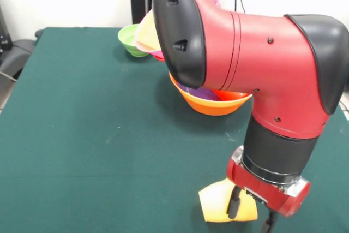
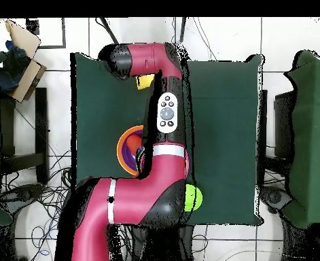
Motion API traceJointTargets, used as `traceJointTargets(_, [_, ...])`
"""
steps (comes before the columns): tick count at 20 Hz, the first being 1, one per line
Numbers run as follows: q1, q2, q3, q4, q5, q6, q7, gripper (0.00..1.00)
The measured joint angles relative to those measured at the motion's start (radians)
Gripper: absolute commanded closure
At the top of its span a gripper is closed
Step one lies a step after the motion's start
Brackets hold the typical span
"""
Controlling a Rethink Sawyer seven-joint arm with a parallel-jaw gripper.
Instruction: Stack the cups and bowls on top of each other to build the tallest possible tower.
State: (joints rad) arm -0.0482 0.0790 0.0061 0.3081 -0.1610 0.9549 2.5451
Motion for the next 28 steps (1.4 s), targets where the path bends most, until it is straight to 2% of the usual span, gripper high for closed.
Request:
traceJointTargets(12, [0.01,-0.001,-0.072,0.0,0.006,0.123,0.0,0.0])
traceJointTargets(24, [0.011,-0.009,-0.077,0.017,0.025,0.124,0.0,0.0])
traceJointTargets(28, [0.011,-0.032,-0.077,0.059,0.048,0.124,0.0,0.0])
